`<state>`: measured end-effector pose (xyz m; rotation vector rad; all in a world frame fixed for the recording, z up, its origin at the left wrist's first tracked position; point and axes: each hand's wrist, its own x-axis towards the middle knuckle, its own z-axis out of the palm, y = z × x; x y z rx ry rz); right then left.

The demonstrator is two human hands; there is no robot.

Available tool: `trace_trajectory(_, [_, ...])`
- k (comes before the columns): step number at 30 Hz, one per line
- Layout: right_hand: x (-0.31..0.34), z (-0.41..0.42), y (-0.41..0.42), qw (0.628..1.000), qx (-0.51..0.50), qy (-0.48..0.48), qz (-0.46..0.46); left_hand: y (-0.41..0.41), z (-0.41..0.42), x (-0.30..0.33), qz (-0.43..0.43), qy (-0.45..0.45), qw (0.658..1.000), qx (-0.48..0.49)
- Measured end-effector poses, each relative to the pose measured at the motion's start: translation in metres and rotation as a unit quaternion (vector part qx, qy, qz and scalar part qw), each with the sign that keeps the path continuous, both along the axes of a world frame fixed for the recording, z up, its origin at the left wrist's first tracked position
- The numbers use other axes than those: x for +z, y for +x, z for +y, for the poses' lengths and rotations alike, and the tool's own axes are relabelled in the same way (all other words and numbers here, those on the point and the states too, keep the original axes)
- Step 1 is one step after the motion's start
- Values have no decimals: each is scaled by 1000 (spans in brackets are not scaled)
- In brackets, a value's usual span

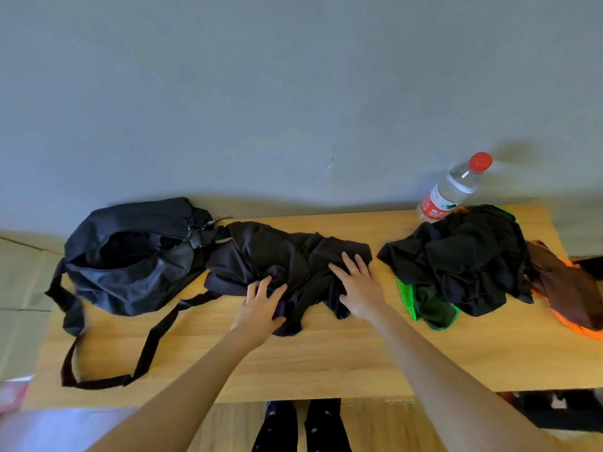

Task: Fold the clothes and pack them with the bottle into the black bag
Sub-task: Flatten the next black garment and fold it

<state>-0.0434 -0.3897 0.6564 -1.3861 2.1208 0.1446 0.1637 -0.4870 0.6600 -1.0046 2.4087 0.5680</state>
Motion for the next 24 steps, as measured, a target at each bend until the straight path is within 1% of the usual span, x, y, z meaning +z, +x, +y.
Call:
trace_trajectory(2, [3,-10,-8,1000,-2,22,3,-9,8,3,19,30,999,-11])
trace_trajectory(6, [5,-33,-15,1000,4,21,-4,-31,24,8,63,127,990,-28])
trace_trajectory(8, [6,-40,-13,1000,11,5,8,-36,29,9,103,184,977,-20])
trace_trajectory(10, [10,-42,-7,999,-5,-46,26,-36,28,11,150,199,968,-9])
trace_trajectory(11, [12,-41,-2,995,-25,-85,35,-34,25,13,175,173,969,-10])
trace_trajectory(13, [15,-33,11,982,-69,-166,58,-29,13,13,198,56,978,-29])
trace_trajectory(15, [12,-21,27,971,-82,-212,76,-23,-1,10,168,-59,983,-45])
trace_trajectory(16, [9,-13,34,970,-73,-215,86,-21,-8,8,131,-89,986,-50])
trace_trajectory(17, [4,-6,40,974,-58,-199,97,-19,-15,6,88,-100,989,-57])
trace_trajectory(18, [1,0,45,981,-47,-162,95,-17,-20,3,45,-98,992,-66])
trace_trajectory(20, [-9,7,49,993,-44,-82,68,-15,-24,-2,-21,-79,993,-81])
trace_trajectory(22, [-13,6,44,997,-41,-34,57,-14,-20,-2,-47,-81,990,-107])
trace_trajectory(24, [-12,0,35,998,-26,-20,52,-14,-10,1,-50,-95,984,-145])
